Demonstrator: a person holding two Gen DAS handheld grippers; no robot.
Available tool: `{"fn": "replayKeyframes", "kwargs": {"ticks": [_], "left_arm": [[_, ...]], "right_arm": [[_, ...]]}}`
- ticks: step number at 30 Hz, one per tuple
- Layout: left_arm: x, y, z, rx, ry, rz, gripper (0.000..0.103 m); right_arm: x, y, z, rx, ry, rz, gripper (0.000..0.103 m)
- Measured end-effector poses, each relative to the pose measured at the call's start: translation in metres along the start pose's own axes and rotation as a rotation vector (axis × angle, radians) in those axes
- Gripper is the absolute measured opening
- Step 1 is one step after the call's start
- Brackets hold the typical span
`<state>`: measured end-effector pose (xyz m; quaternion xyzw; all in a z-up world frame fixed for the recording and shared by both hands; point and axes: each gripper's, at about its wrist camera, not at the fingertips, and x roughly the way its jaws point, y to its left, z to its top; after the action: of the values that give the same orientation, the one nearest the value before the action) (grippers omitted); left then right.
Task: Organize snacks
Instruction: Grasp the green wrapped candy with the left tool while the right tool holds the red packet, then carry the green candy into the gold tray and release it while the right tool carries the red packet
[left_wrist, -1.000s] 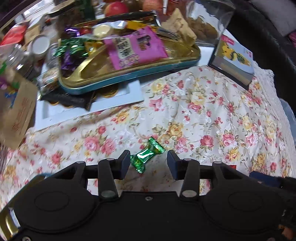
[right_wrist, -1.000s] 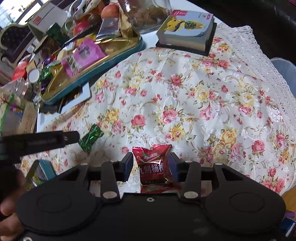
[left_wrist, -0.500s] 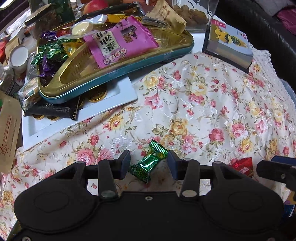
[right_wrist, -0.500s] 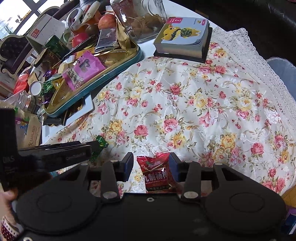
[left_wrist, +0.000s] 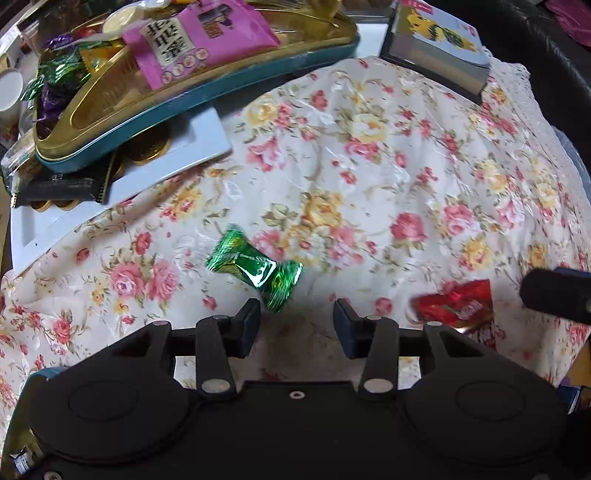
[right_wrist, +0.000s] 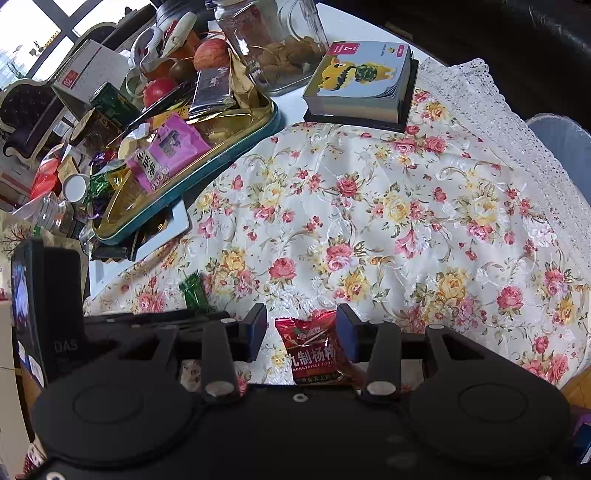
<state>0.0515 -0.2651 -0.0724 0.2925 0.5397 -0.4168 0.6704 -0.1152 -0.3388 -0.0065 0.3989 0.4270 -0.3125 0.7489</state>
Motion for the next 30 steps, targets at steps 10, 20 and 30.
{"fn": "replayKeyframes", "kwargs": {"ticks": [10,20,30], "left_arm": [[-0.008,0.035,0.021,-0.269,-0.017,-0.019,0.052],[0.012,0.04,0.037,-0.431,0.033,0.027,0.052],[0.017,0.035,0.043,-0.399,0.054,0.085,0.026]], "right_arm": [[-0.006,-0.004,0.003,0.033,-0.018,0.004,0.045],[-0.006,0.005,0.002,0.002,-0.03,-0.001,0.045],[-0.006,0.002,0.003,0.002,-0.027,-0.002,0.045]]}}
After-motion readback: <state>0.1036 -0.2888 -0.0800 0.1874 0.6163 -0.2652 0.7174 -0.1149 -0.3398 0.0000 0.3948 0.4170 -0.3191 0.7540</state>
